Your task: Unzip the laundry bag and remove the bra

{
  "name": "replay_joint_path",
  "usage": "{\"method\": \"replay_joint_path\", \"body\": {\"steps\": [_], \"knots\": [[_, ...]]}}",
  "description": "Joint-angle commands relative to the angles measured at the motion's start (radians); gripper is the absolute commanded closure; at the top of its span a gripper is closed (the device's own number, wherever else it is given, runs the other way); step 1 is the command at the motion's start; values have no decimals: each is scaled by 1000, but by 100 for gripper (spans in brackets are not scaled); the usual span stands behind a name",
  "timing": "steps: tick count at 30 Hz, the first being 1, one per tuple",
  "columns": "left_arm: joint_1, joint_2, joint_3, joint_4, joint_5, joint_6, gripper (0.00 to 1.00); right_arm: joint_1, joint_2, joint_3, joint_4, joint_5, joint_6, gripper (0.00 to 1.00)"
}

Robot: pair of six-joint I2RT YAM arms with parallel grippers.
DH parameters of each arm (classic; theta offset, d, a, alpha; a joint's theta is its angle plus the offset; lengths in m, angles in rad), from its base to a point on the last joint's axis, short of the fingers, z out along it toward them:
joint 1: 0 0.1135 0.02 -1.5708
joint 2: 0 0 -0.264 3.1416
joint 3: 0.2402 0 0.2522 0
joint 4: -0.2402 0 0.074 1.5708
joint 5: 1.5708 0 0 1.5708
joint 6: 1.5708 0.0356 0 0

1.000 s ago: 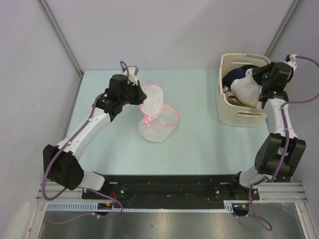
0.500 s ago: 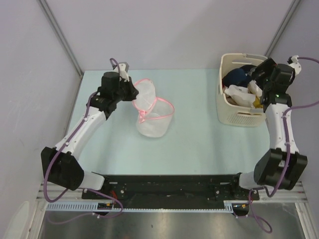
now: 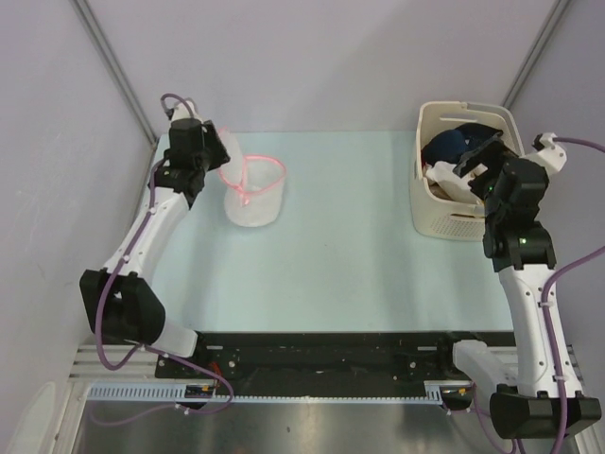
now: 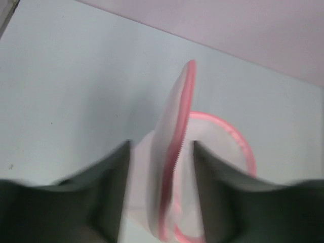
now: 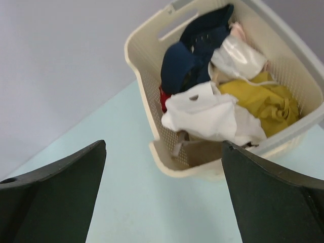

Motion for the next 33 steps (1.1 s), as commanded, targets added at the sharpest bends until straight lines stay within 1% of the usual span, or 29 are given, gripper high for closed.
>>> {"method": "replay_joint_path", "body": {"steps": [1, 2, 3, 7, 10, 11, 12, 14, 15, 16, 17, 18, 20, 21, 24, 26, 28, 33], "knots": [[17, 0, 69, -50, -116, -72, 12, 48, -17, -29, -86, 53, -1, 0], [17, -5, 69, -67, -108, -72, 4, 56, -16, -31, -97, 58, -7, 0], [17, -12, 69, -78, -96, -69, 0, 60, -11, -31, -104, 67, -11, 0], [17, -96, 53, -138, -53, -50, 0, 86, -4, -31, -160, 92, -34, 0], [15, -159, -3, -135, 33, -29, 0, 113, -7, -31, -198, 83, -45, 0], [14, -204, -47, -114, 77, -24, 0, 131, -10, -31, -210, 81, -47, 0], [11, -231, -74, -104, 150, -10, 0, 146, -11, -31, -232, 81, -53, 0], [3, -294, -146, -84, 215, -9, 0, 175, -11, -31, -253, 92, -57, 0], [-6, -313, -167, -78, 267, -10, 0, 218, -10, -31, -271, 112, -63, 0], [-15, -328, -190, -75, 278, -13, 0, 240, -10, -31, -279, 124, -62, 0], [-27, -359, -235, -64, 284, -18, 0, 272, -7, -32, -290, 141, -60, 0], [-65, -367, -250, -64, 284, -4, 0, 327, -5, -32, -304, 177, -59, 0], [-113, -377, -279, -87, 260, 20, 0, 395, 10, -32, -319, 242, -42, 0], [-174, -367, -279, -116, 222, 28, 0, 487, 24, -32, -340, 280, -22, 0], [-182, -321, -258, -179, 251, 5, 0, 574, 61, -32, -357, 323, -2, 0], [-184, -301, -238, -201, 239, -7, 0, 602, 85, -32, -361, 348, 4, 0], [-186, -292, -227, -212, 194, -21, 0, 631, 92, -32, -356, 351, 7, 1], [-187, -284, -212, -204, 203, 4, 0, 679, 96, -41, -324, 348, 15, 0]]}}
